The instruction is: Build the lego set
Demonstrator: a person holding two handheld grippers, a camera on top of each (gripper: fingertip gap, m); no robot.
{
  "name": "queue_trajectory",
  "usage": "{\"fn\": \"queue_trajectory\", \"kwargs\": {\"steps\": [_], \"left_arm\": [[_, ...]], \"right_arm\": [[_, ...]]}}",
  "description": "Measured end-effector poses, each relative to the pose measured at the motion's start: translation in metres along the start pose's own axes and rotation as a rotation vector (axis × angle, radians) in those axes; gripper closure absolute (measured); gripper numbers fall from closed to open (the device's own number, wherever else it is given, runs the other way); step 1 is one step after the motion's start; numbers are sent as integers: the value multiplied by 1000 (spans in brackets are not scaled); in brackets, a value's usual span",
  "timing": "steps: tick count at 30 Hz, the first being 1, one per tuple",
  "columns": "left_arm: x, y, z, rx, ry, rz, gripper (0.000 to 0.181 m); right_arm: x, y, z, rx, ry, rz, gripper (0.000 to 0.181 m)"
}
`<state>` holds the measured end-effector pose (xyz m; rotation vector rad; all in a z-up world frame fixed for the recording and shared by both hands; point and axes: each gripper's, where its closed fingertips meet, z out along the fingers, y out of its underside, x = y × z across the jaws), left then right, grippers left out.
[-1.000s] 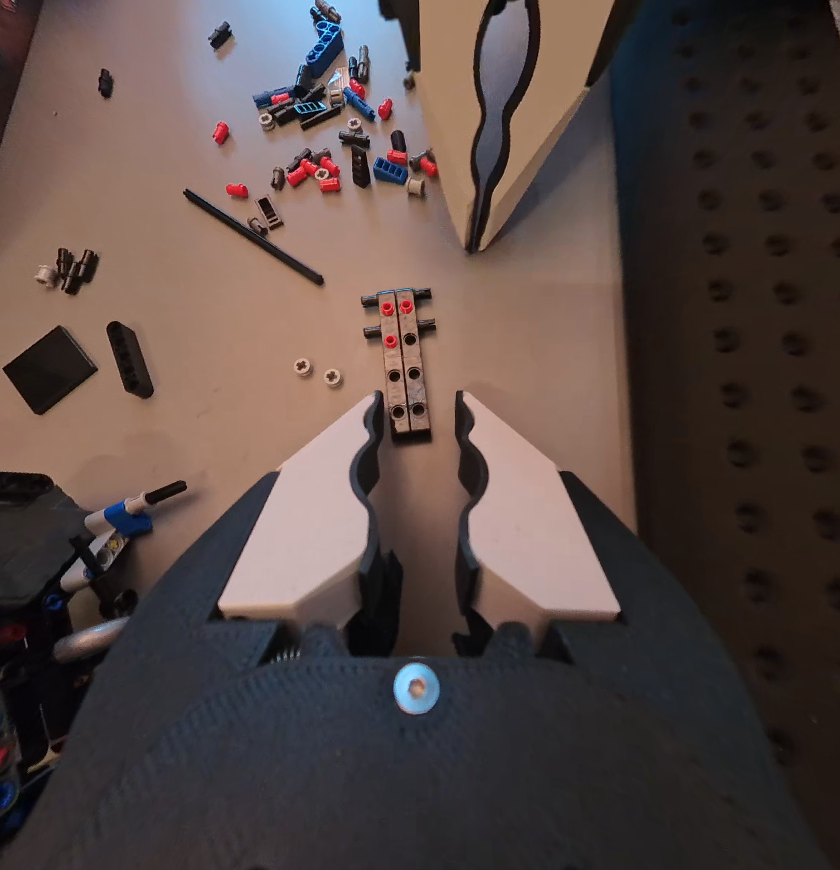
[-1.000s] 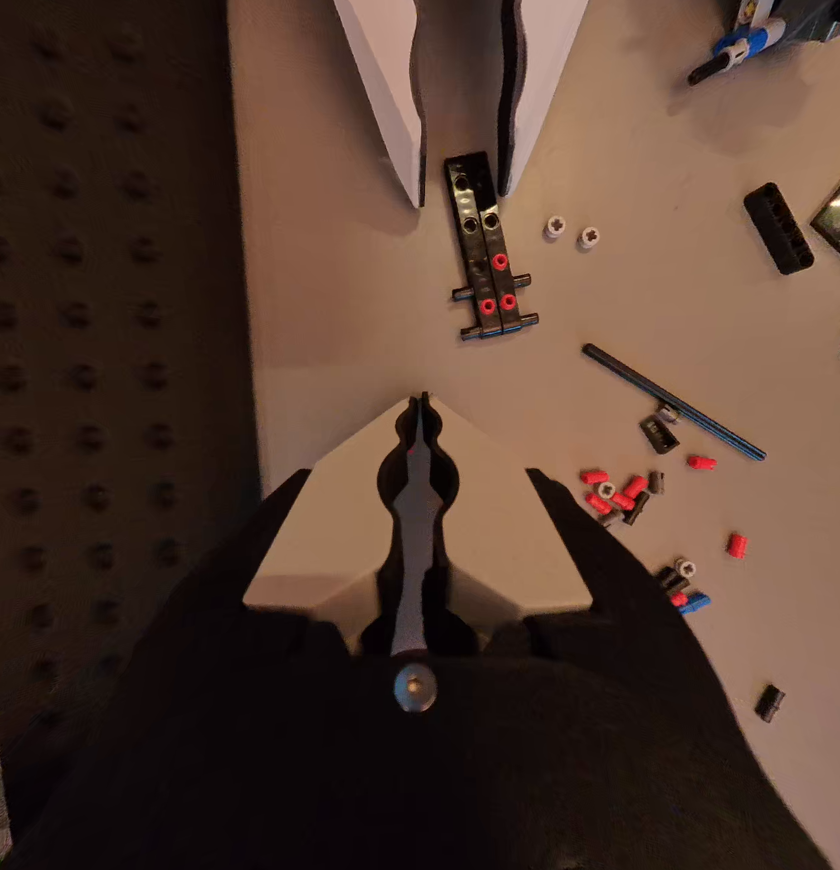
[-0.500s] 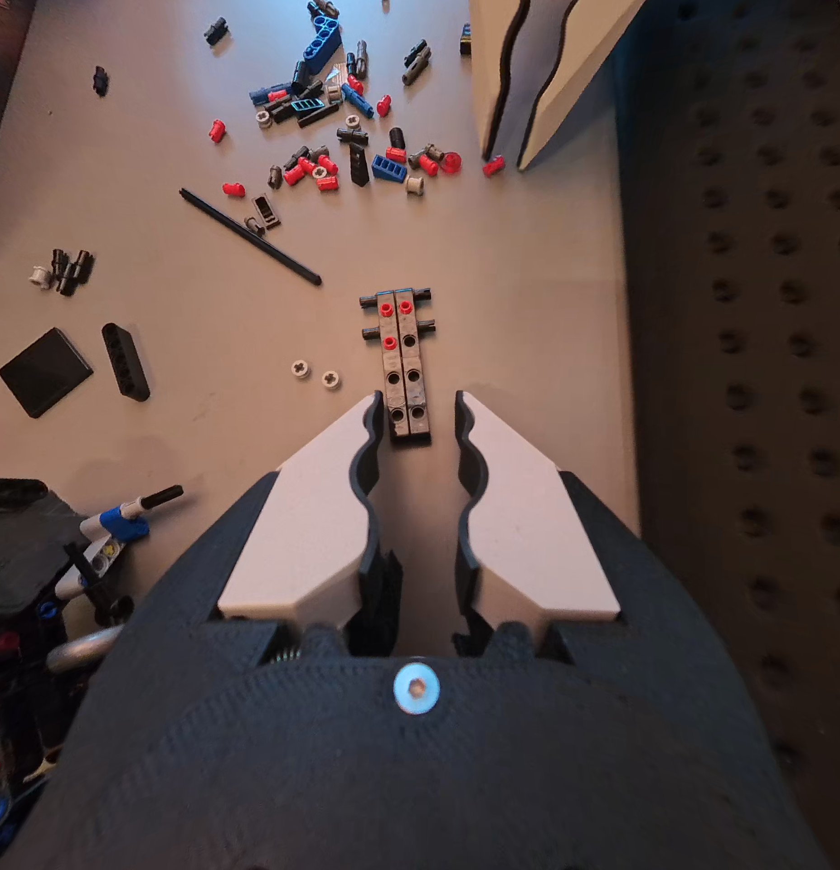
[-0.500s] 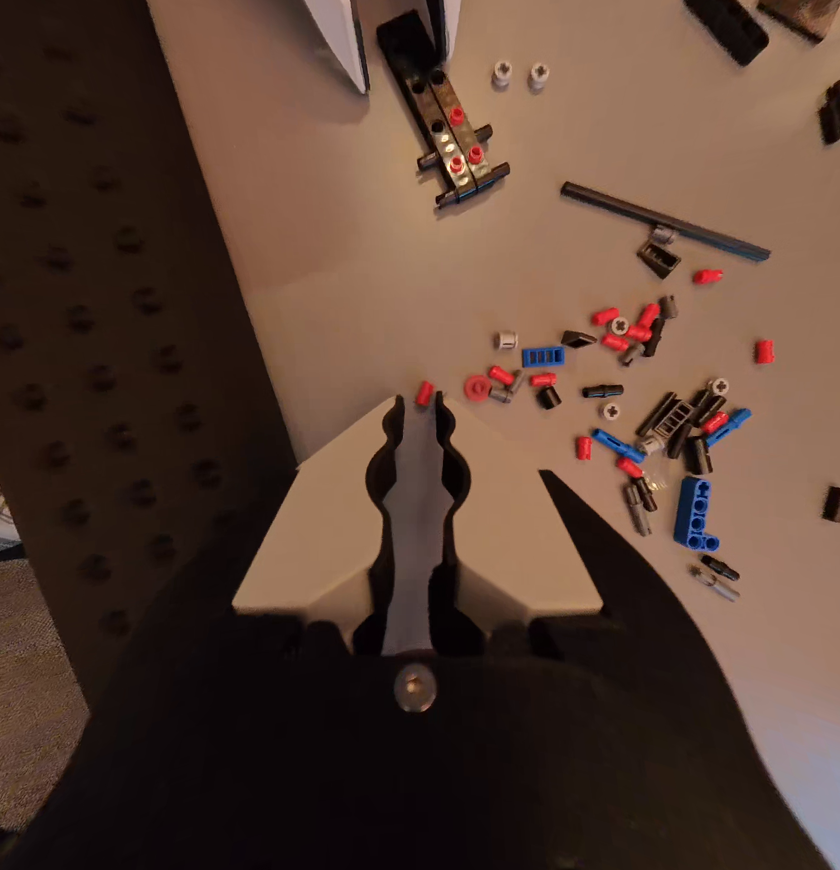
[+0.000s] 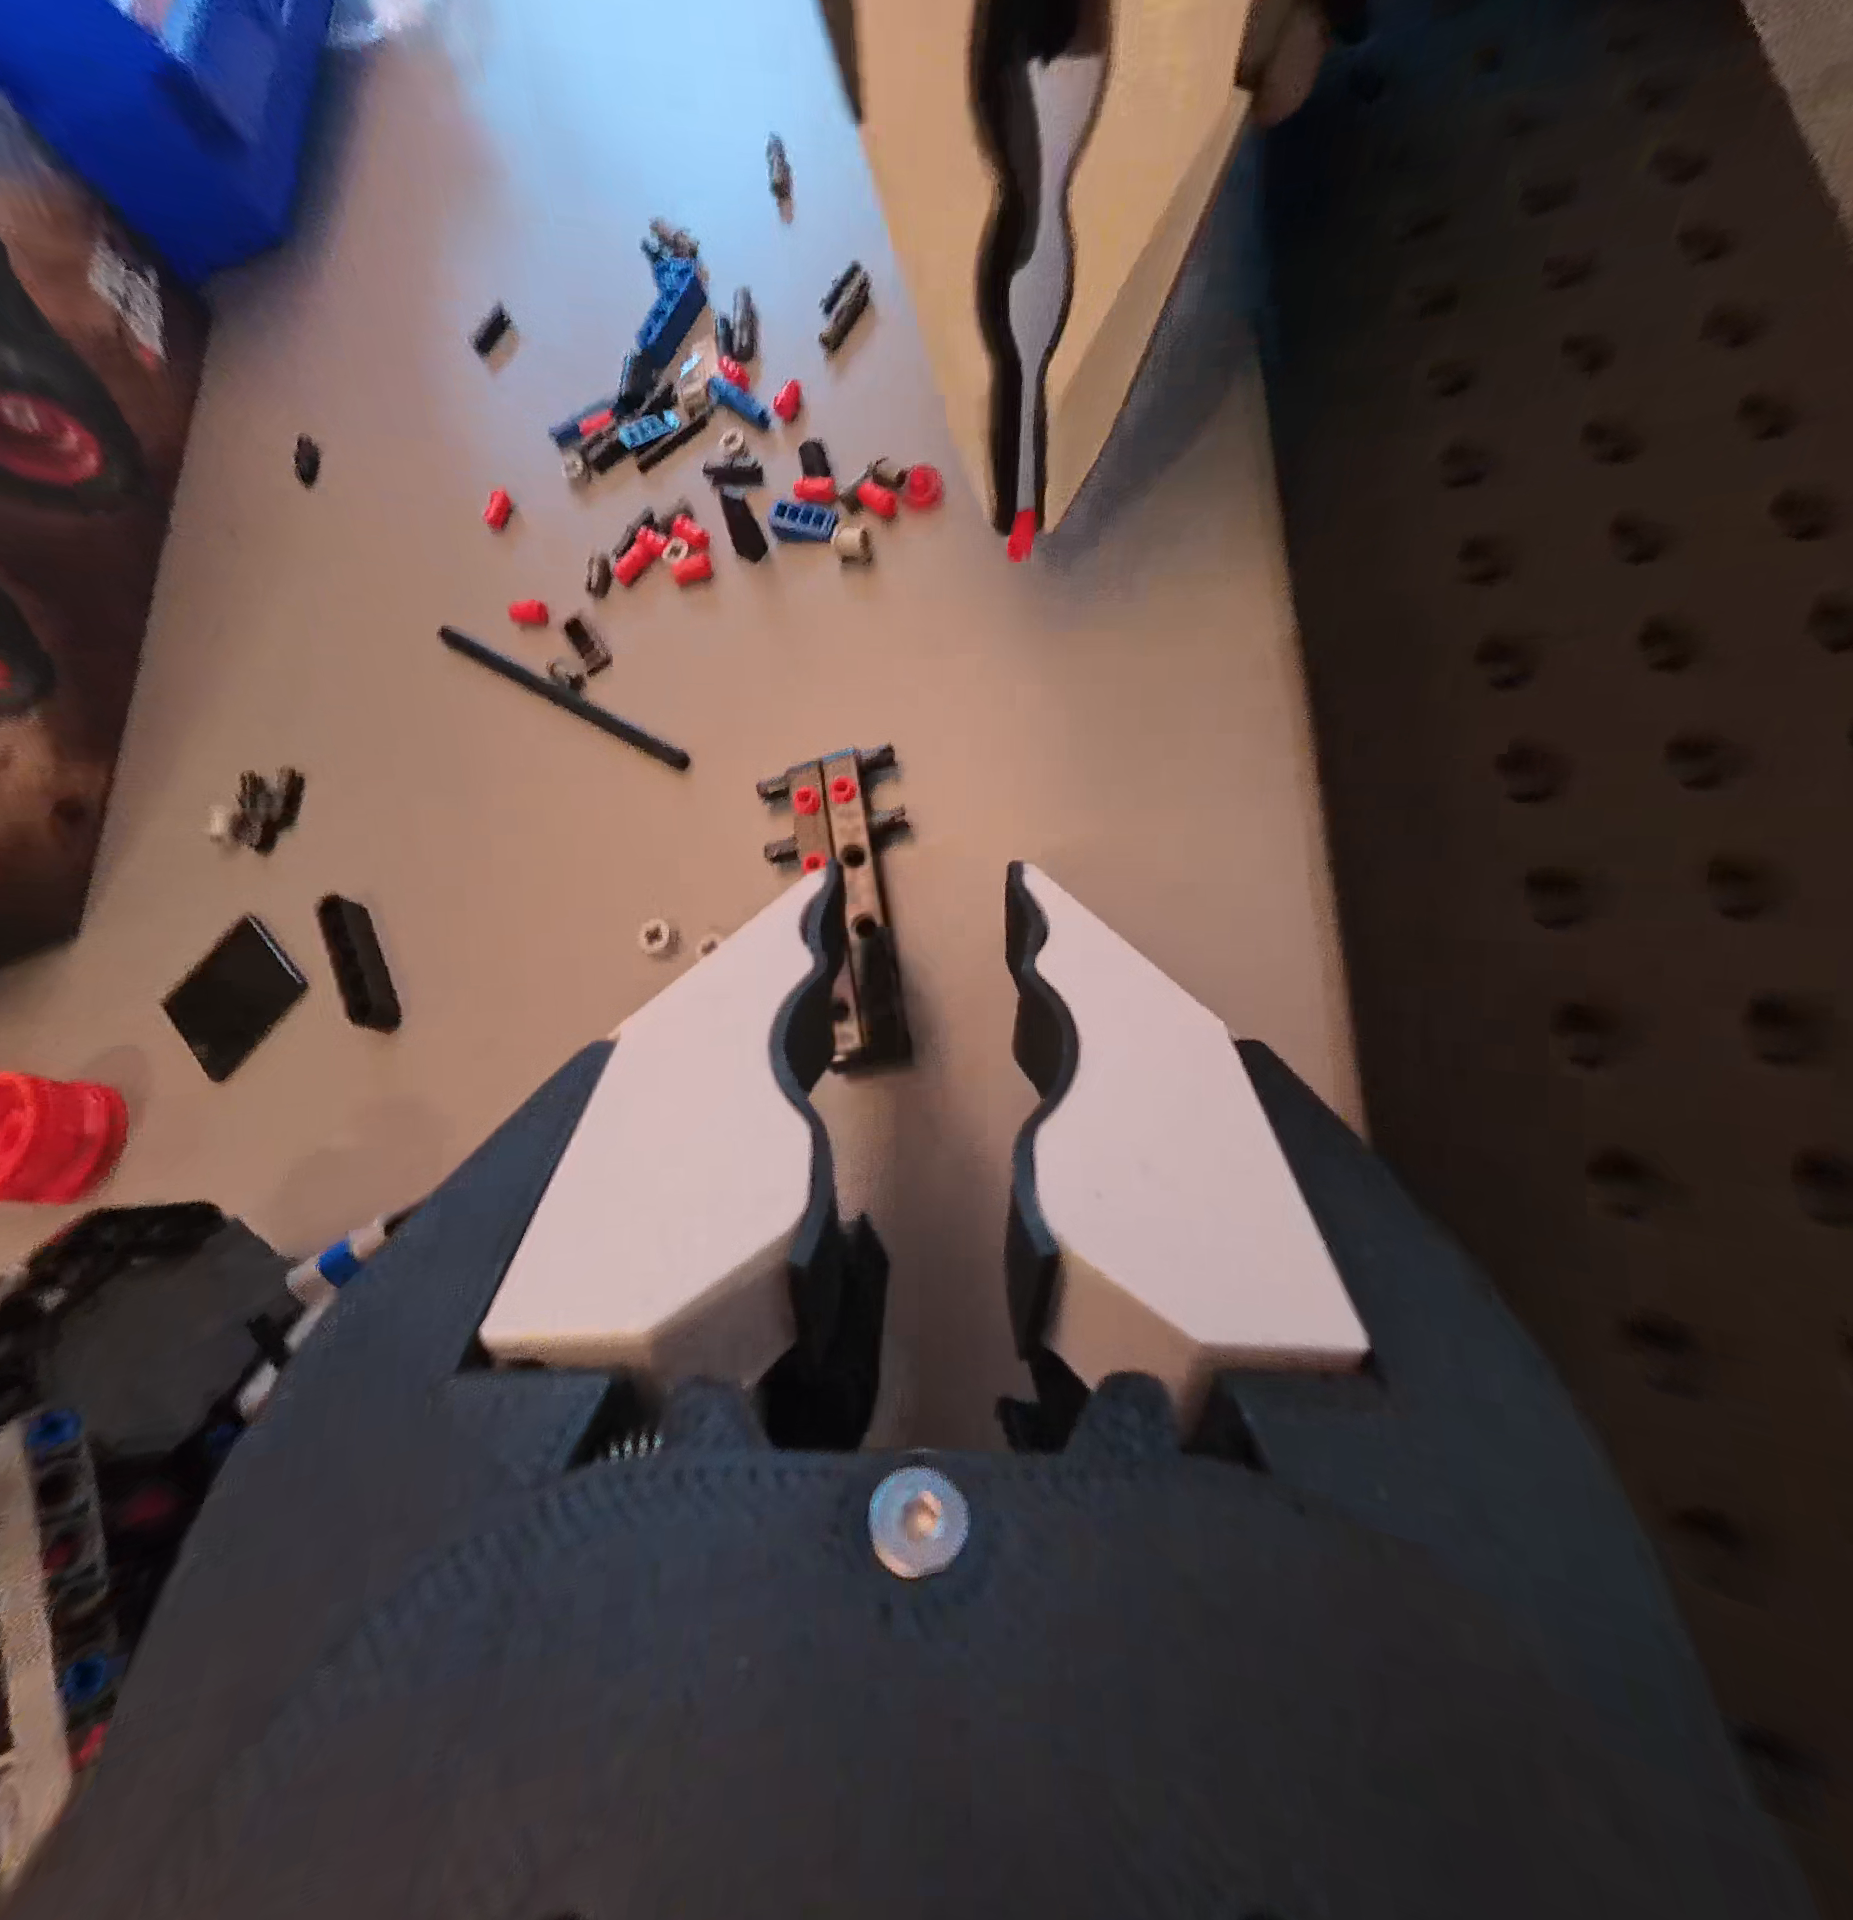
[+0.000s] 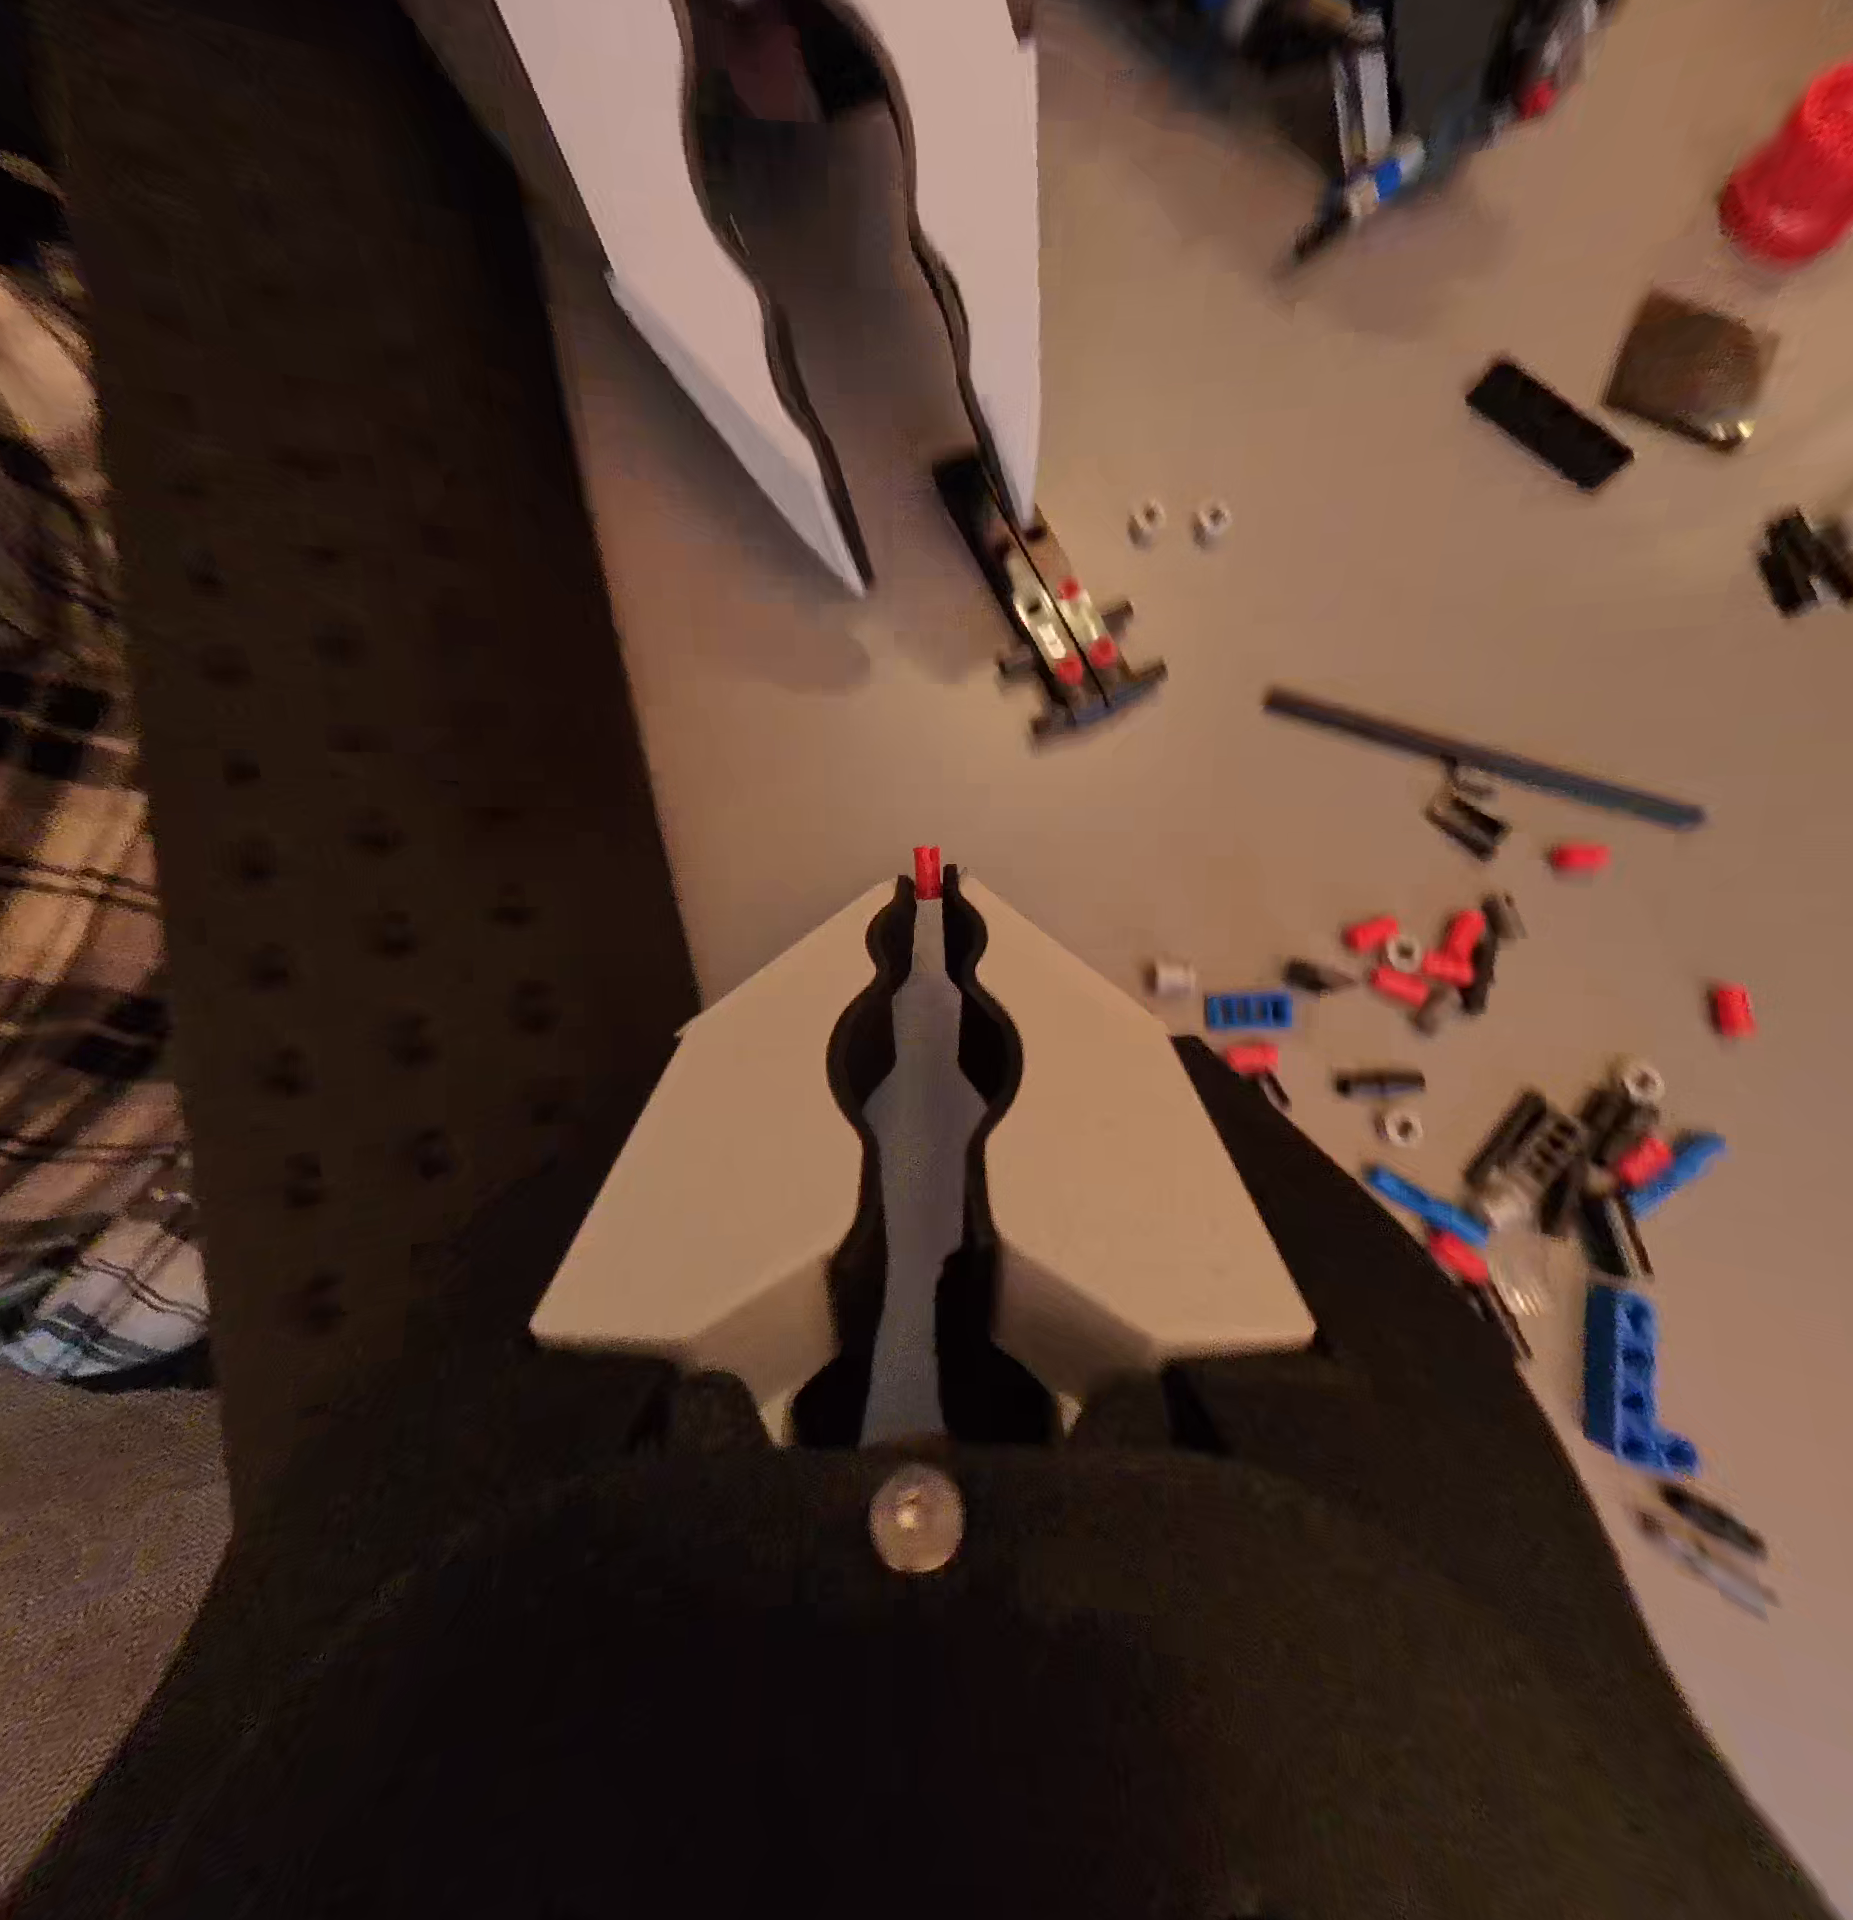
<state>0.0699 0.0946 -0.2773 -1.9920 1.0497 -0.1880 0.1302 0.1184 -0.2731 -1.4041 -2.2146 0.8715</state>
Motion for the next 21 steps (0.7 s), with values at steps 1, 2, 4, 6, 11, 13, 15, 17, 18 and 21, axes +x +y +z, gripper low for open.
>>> {"fn": "queue_trajectory", "kwargs": {"steps": [1, 2, 4, 6, 11, 13, 15, 17, 18, 21], "left_arm": [[1, -4, 0, 7, -29, 52, 154], [2, -8, 0, 17, -56, 108, 154], [9, -19, 0, 59, -80, 197, 158], [11, -29, -3, 91, -126, 270, 160], [13, -39, -7, 127, -185, 365, 166], [15, -40, -8, 125, -190, 384, 168], [13, -39, -9, 118, -201, 389, 173], [11, -39, -9, 115, -212, 391, 174], [10, -40, -10, 114, -223, 396, 175], [4, -46, -16, 135, -269, 394, 176]], "right_arm": [[-4, -8, 2, 21, -23, -5, 178], [-7, -15, 4, 39, -38, -6, 178], [-13, -29, 7, 82, -83, 12, 178], [-15, -38, 10, 109, -116, 34, 178], [-19, -53, 12, 166, -183, 91, 178], [-20, -56, 12, 176, -196, 102, 178], [-19, -56, 12, 178, -197, 106, 178], [-18, -58, 11, 191, -199, 123, 178], [-17, -59, 10, 204, -199, 133, 178], [-14, -68, 4, 281, -208, 186, 178]]}}
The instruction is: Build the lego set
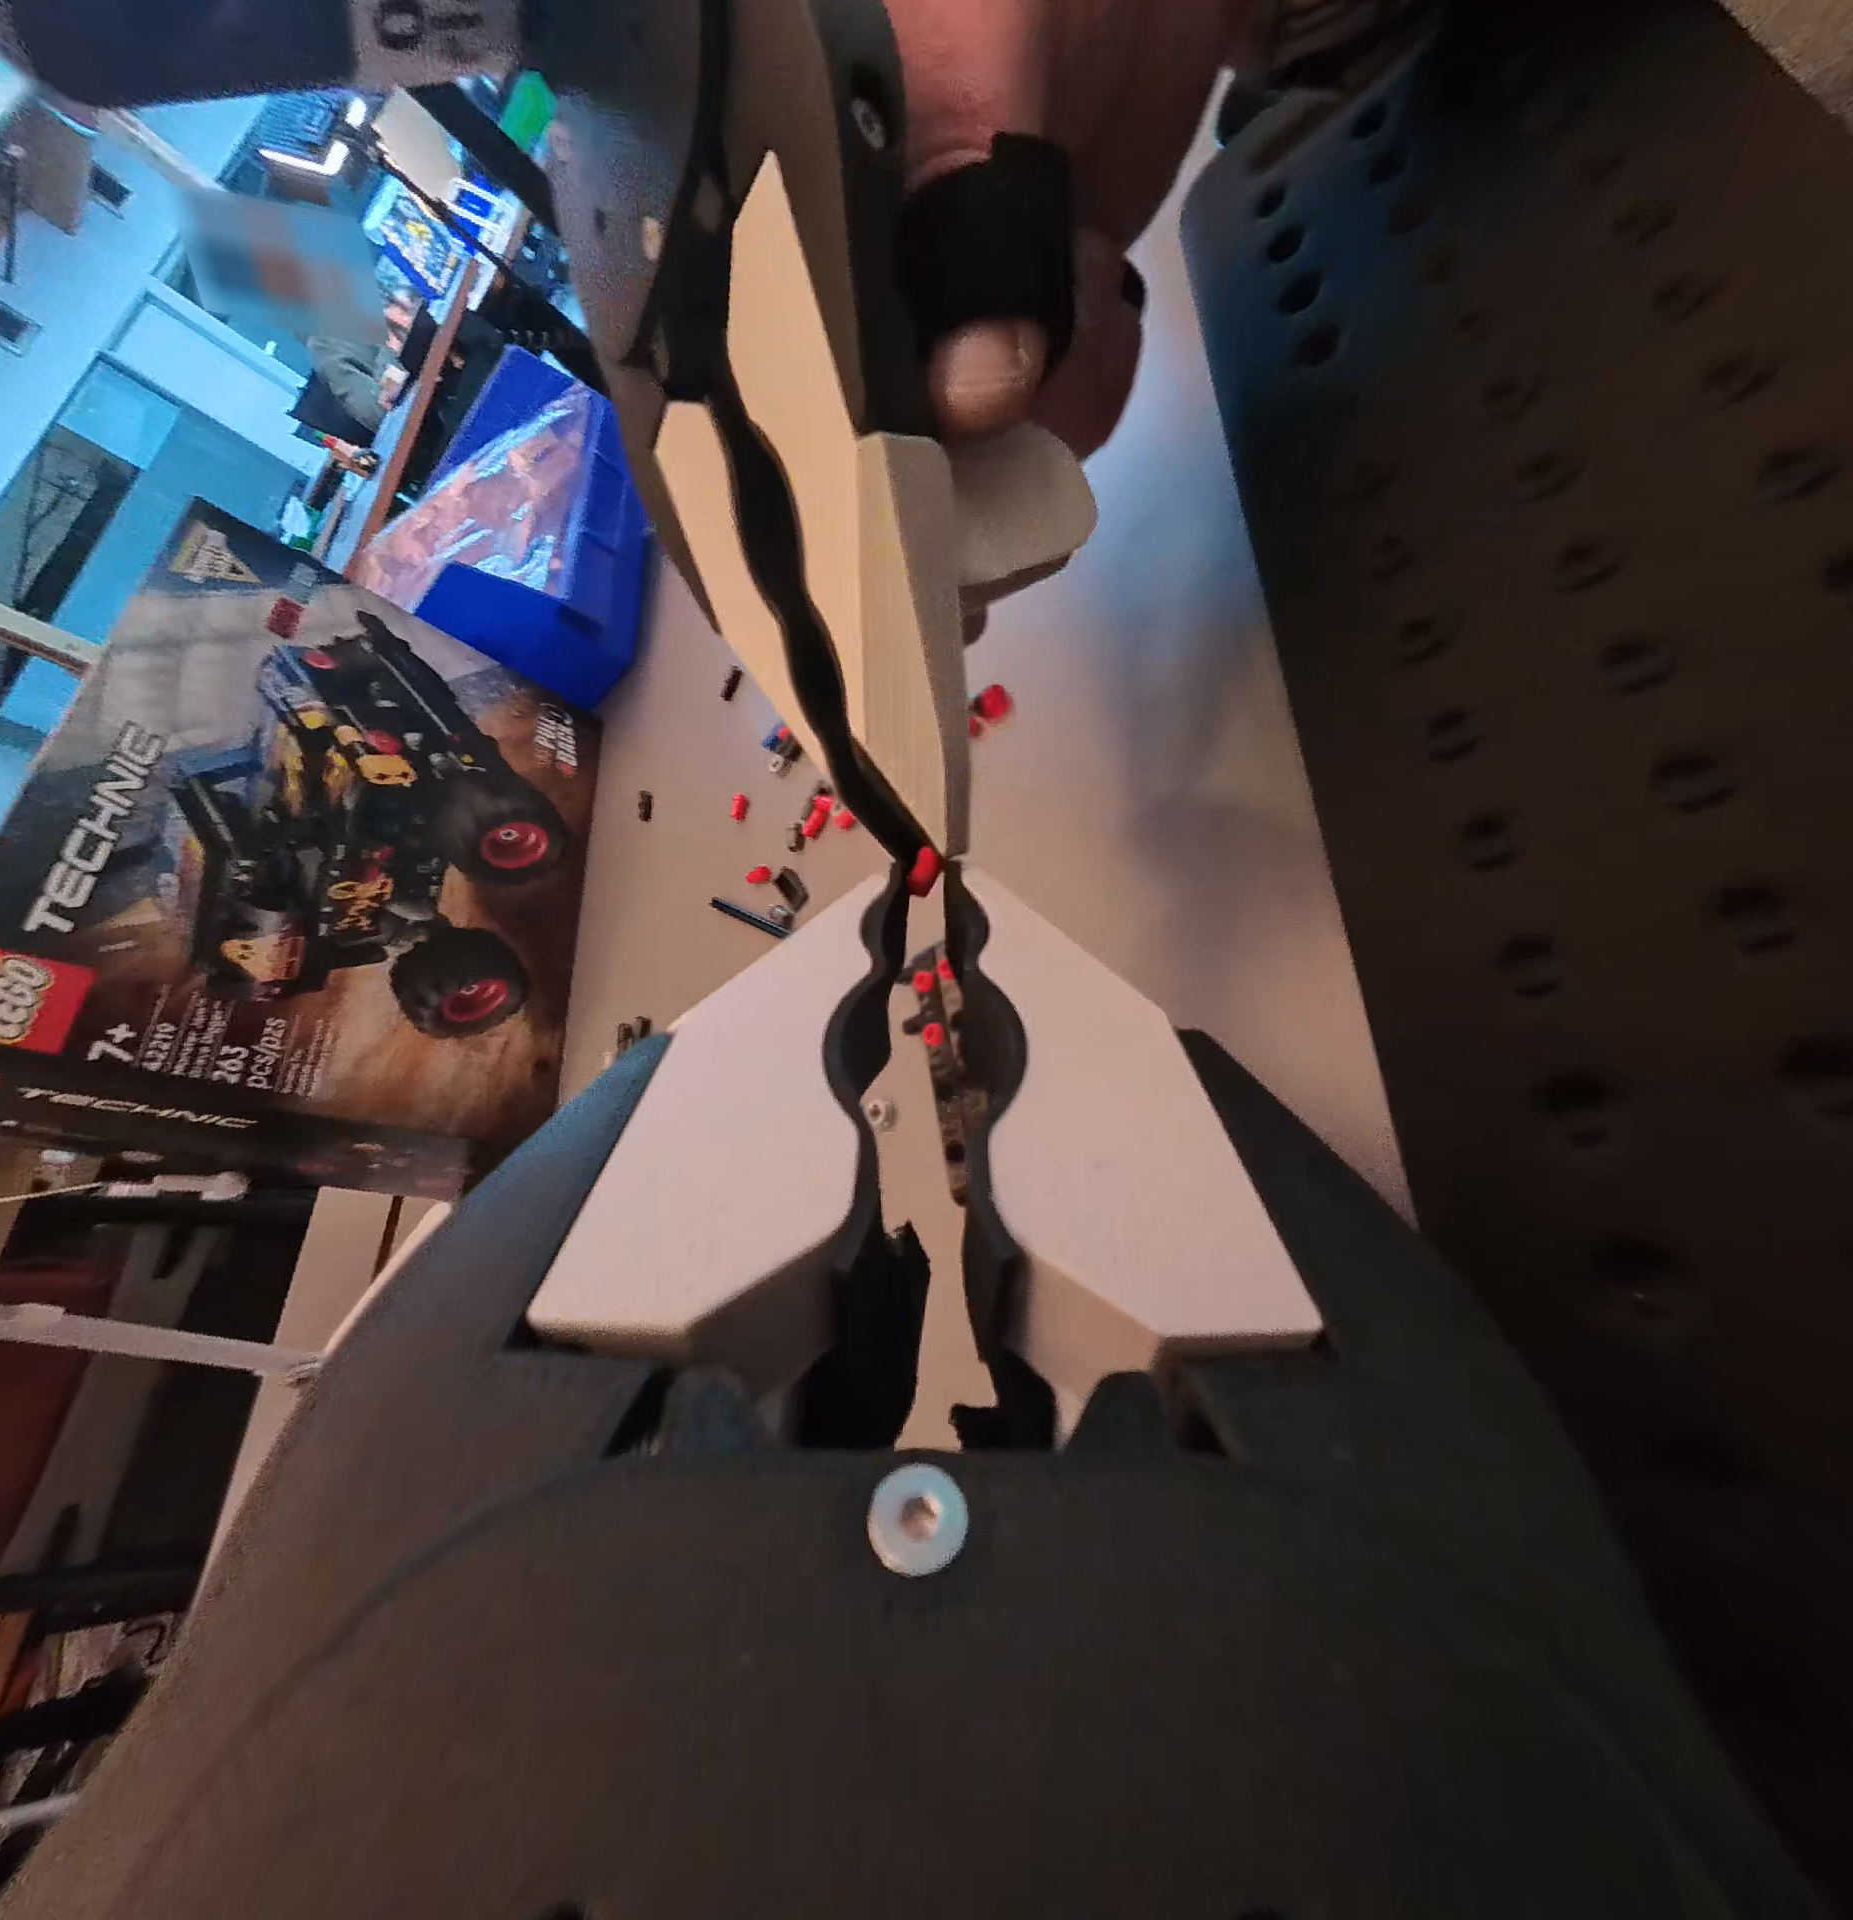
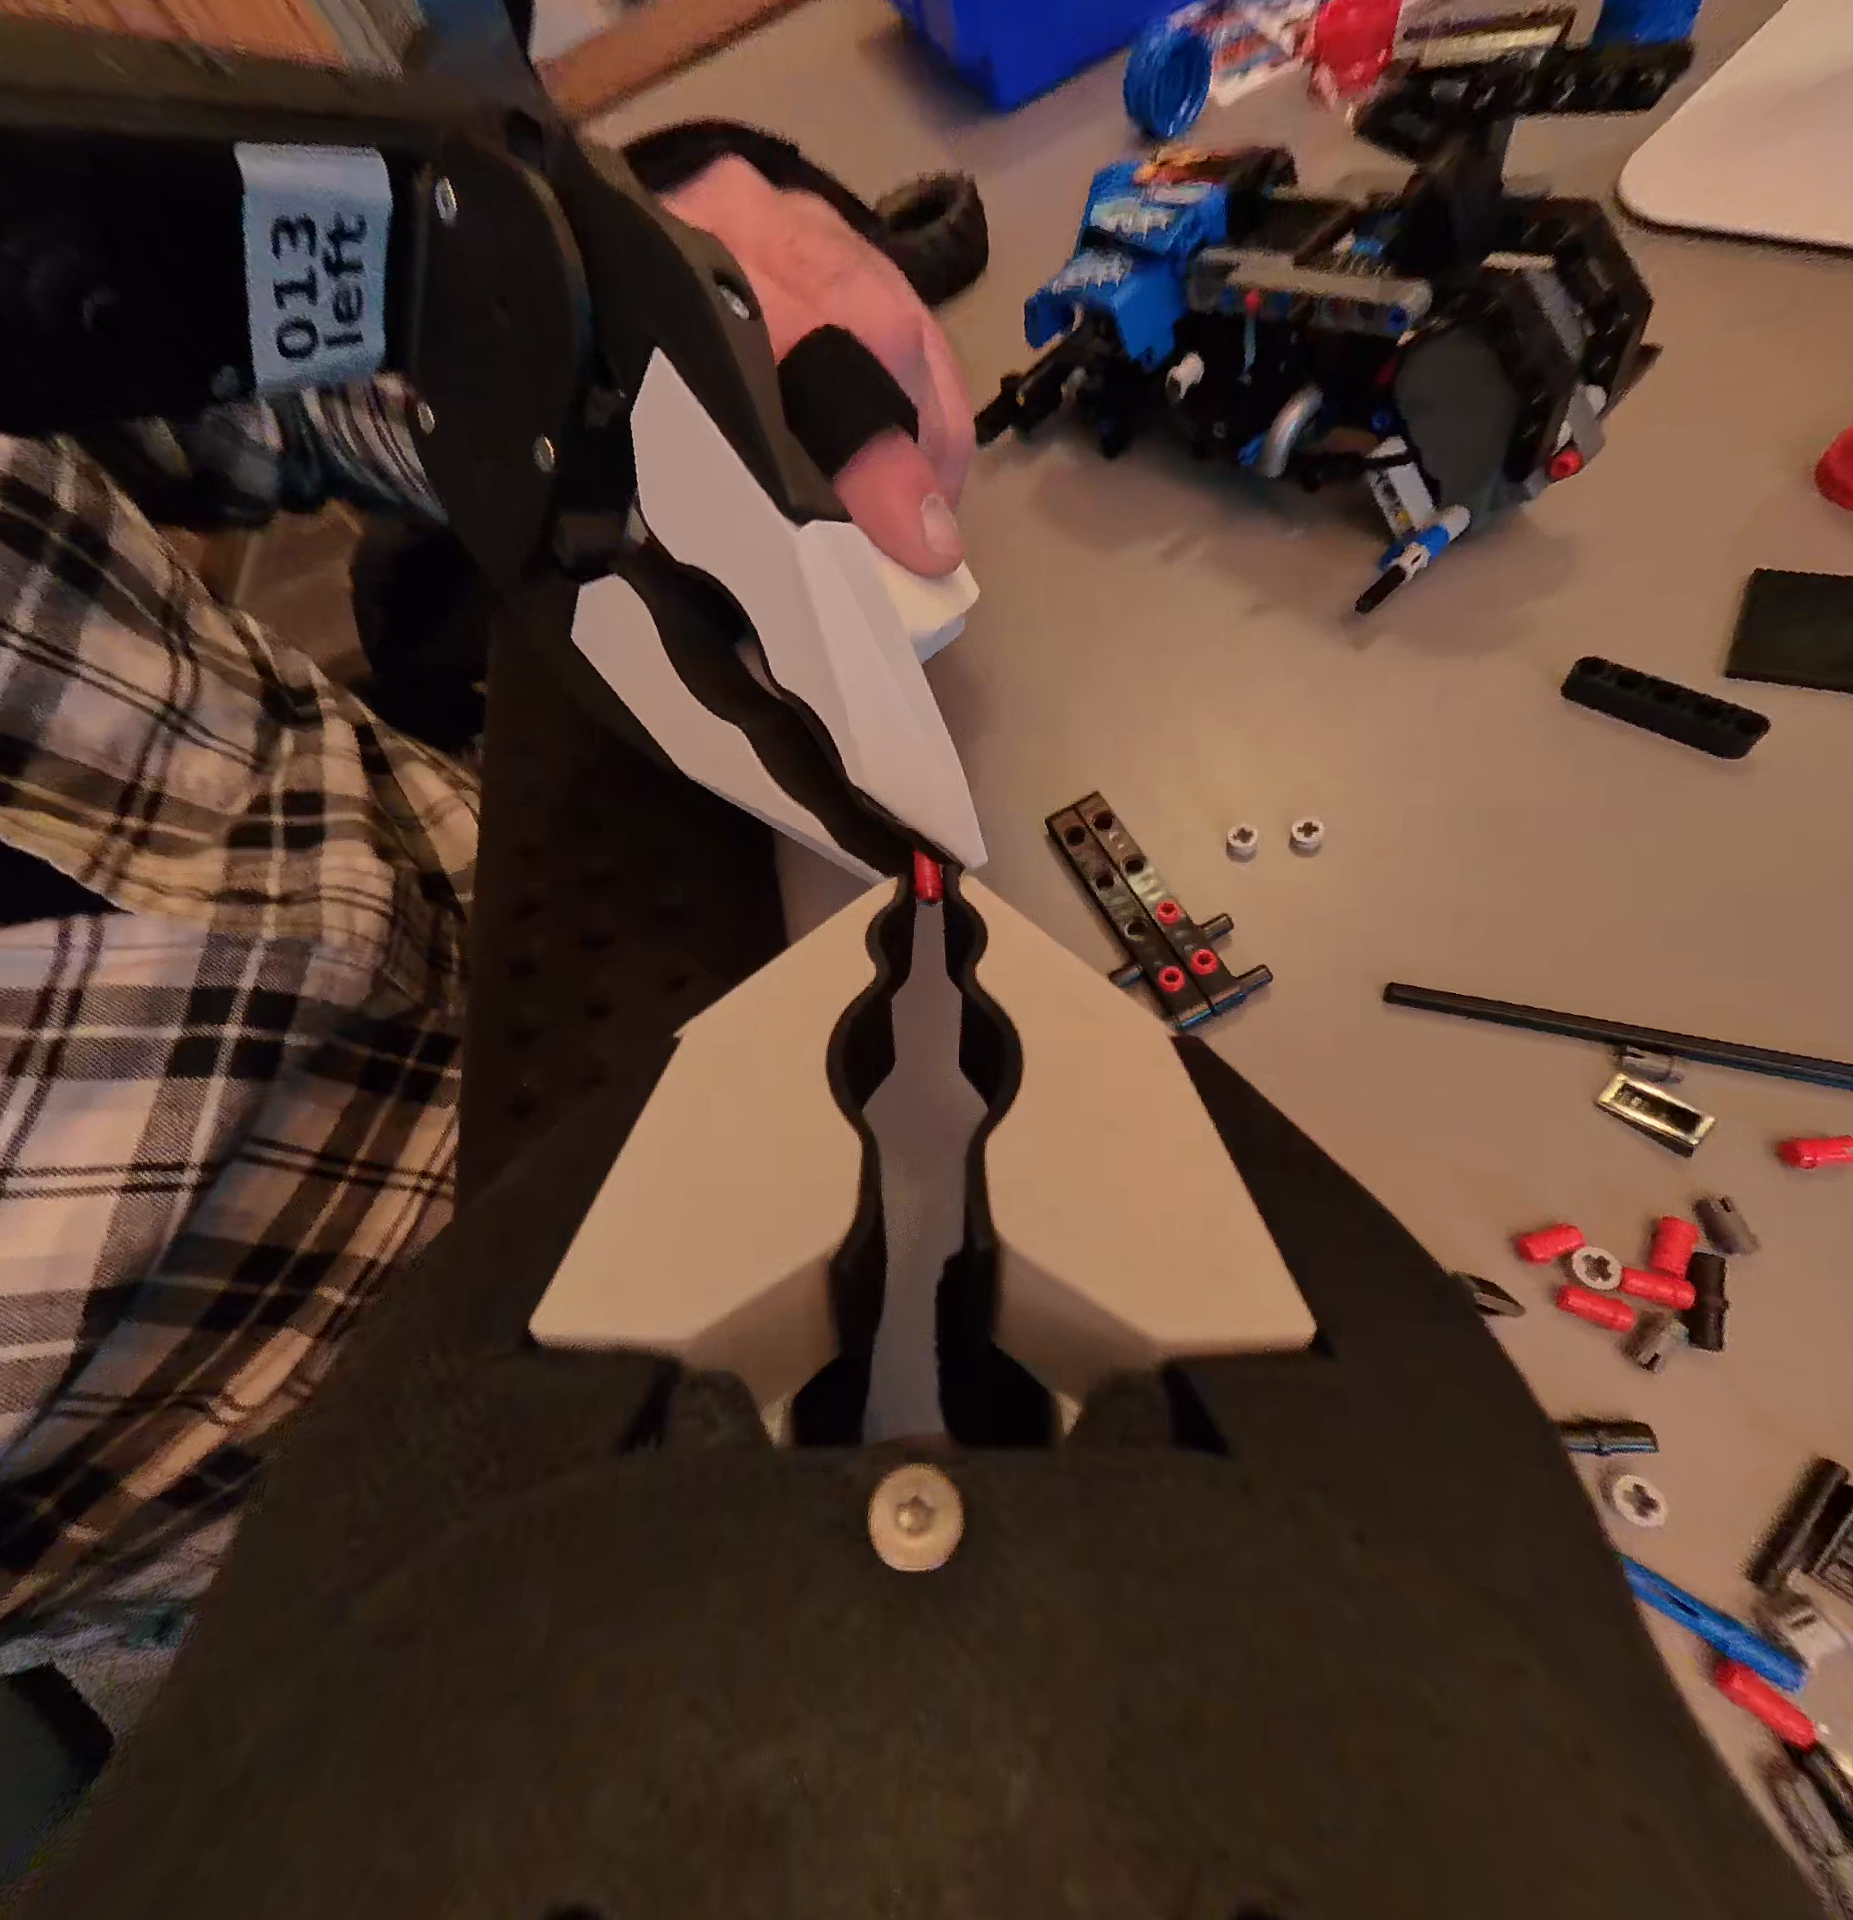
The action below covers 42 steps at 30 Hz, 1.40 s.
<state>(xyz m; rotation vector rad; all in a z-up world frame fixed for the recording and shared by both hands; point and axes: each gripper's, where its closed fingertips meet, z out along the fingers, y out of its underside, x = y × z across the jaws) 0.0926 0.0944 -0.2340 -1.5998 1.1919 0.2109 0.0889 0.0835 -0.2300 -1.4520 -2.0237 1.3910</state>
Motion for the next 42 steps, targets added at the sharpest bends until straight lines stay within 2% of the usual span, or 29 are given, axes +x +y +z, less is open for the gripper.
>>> {"fn": "queue_trajectory", "kwargs": {"steps": [9, 14, 16, 18, 19, 21, 23, 24, 26, 28, 32, 42], "left_arm": [[-19, -12, -11, 48, -121, 15, 179], [-24, -16, -14, 67, -150, 16, 179], [-23, -14, -13, 66, -130, -9, 179], [-18, -7, -8, 58, -56, -72, 173], [-16, -1, -6, 45, -5, -126, 164], [-9, 17, -3, -11, 120, -245, 159], [9, 42, 2, -118, 264, -377, 151], [15, 54, 3, -168, 285, -387, 150], [19, 66, 5, -213, 293, -398, 150], [16, 65, 6, -201, 304, -472, 153], [17, 69, 9, -206, 309, -498, 165], [17, 68, 10, -201, 323, -511, 166]], "right_arm": [[-4, -23, -9, 218, -30, 88, 178], [-6, -30, -12, 289, -71, 133, 178], [-4, -28, -11, 276, -43, 114, 178], [3, -24, -8, 224, 36, 50, 178], [10, -18, -6, 161, 107, -3, 179], [27, -1, -2, -28, 263, -152, 179], [32, 10, 6, -176, 313, -271, 179], [33, 13, 10, -228, 315, -315, 179], [38, 18, 15, -327, 335, -405, 179], [44, 22, 19, -414, 362, -492, 179], [51, 29, 24, -552, 367, -593, 179], [50, 37, 26, -741, 284, -749, 179]]}}
